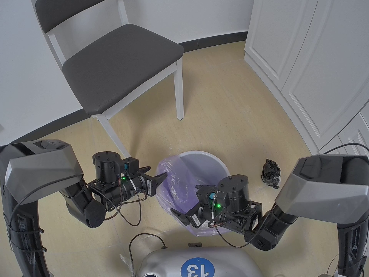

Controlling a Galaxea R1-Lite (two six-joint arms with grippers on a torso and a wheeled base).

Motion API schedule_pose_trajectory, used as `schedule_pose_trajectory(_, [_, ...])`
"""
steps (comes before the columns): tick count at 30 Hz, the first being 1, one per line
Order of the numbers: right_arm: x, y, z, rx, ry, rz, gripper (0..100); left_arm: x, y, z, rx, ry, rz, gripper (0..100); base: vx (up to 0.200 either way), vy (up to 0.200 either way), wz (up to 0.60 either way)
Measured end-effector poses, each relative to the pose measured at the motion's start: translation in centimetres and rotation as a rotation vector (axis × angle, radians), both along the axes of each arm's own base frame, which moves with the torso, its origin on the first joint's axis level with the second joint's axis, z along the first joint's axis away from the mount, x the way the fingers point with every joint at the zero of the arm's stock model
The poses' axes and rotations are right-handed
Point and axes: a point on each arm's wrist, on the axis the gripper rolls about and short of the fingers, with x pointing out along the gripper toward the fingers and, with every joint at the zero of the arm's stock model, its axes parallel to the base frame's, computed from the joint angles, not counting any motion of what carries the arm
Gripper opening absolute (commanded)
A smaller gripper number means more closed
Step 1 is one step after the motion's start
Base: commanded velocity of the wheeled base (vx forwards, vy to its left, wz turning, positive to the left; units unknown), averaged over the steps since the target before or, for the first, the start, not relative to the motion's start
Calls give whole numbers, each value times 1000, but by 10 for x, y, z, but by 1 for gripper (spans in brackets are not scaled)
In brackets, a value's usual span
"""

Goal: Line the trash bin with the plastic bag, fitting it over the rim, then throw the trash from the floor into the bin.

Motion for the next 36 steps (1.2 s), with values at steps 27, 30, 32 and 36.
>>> schedule_pose_trajectory(27, [31, -6, 7, 68, 98, -108, 100, -11, 12, -15, 15, 9, 26, 100, 0, 0, 0])
schedule_pose_trajectory(30, [34, -9, 16, 82, 91, -119, 100, -12, 12, -16, 17, 14, 27, 100, 0, 0, 0])
schedule_pose_trajectory(32, [37, -13, 19, 87, 86, -130, 100, -12, 12, -17, 18, 16, 28, 100, 0, 0, 0])
schedule_pose_trajectory(36, [42, -17, 22, 95, 79, -145, 100, -14, 13, -17, 19, 10, 39, 100, 0, 0, 0])
